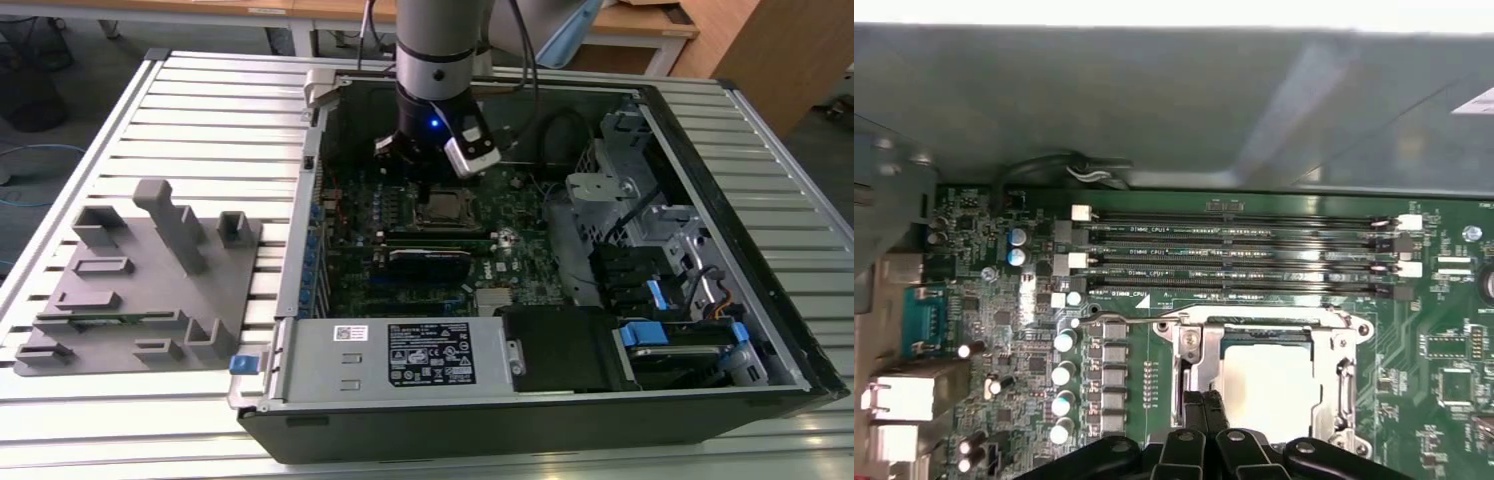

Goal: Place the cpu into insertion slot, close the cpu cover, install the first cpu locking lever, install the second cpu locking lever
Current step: 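Close the cpu cover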

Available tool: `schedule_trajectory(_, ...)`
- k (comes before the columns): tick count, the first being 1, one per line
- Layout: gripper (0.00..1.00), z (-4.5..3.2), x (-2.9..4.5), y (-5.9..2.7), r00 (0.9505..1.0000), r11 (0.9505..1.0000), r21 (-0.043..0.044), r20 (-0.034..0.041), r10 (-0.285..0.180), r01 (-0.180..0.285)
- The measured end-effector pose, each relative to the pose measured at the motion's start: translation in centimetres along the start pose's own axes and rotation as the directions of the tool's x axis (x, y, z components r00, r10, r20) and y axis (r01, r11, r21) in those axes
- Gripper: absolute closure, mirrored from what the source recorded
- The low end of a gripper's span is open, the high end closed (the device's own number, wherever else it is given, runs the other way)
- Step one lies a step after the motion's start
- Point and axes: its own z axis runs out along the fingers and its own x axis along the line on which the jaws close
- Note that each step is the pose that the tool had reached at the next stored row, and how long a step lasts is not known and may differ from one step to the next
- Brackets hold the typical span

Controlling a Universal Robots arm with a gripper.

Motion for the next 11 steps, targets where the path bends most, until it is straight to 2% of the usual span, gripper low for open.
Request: schedule_trajectory(11, 0.89, 0.03, -0.2, 0.0, 1.0, 1.0, -0.0002, 0.0016, 0.0, 0.0)
